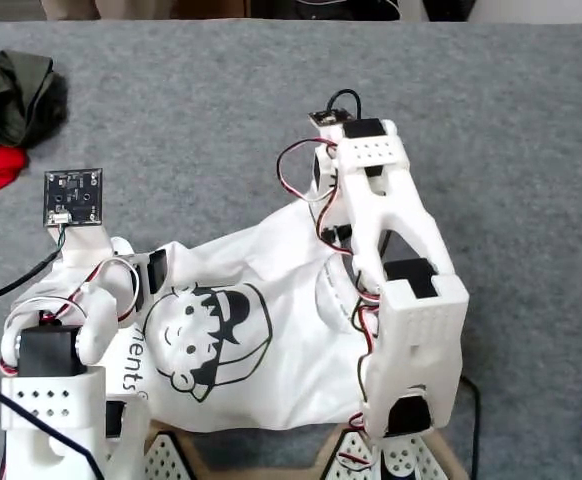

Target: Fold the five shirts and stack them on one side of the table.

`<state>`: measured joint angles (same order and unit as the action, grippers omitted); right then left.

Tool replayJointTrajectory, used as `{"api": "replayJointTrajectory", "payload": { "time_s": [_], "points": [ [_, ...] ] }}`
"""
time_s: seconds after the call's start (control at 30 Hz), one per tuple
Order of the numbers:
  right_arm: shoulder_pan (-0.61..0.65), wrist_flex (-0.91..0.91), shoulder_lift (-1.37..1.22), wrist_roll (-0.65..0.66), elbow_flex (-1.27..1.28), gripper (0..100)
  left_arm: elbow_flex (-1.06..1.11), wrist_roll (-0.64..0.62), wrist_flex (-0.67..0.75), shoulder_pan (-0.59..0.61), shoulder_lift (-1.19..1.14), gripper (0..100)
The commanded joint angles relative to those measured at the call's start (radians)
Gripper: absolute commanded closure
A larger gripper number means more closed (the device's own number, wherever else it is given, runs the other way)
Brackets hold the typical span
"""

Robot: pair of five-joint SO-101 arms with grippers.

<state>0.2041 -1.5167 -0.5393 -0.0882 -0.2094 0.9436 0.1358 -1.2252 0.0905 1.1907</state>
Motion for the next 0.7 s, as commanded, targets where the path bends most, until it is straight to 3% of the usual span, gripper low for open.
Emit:
{"api": "replayJointTrajectory", "payload": {
  "time_s": [0.0,0.23,0.37,0.5,0.67],
  "points": [
    [-0.012,-0.087,0.01,0.0,-0.125,99.5,-0.048,-0.008,-0.003,0.0,0.01,77],
    [-0.012,-0.13,0.002,0.006,-0.298,99.5,-0.072,-0.153,0.054,-0.009,-0.001,77],
    [-0.005,-0.129,0.001,0.003,-0.302,99.5,-0.063,-0.169,0.101,-0.064,-0.024,77],
    [-0.004,-0.118,-0.042,0.0,-0.306,99.5,-0.078,-0.173,0.11,-0.167,-0.165,77],
    [-0.002,-0.069,-0.148,-0.002,-0.312,99.5,-0.167,-0.172,0.112,-0.161,-0.404,77]
  ]
}}
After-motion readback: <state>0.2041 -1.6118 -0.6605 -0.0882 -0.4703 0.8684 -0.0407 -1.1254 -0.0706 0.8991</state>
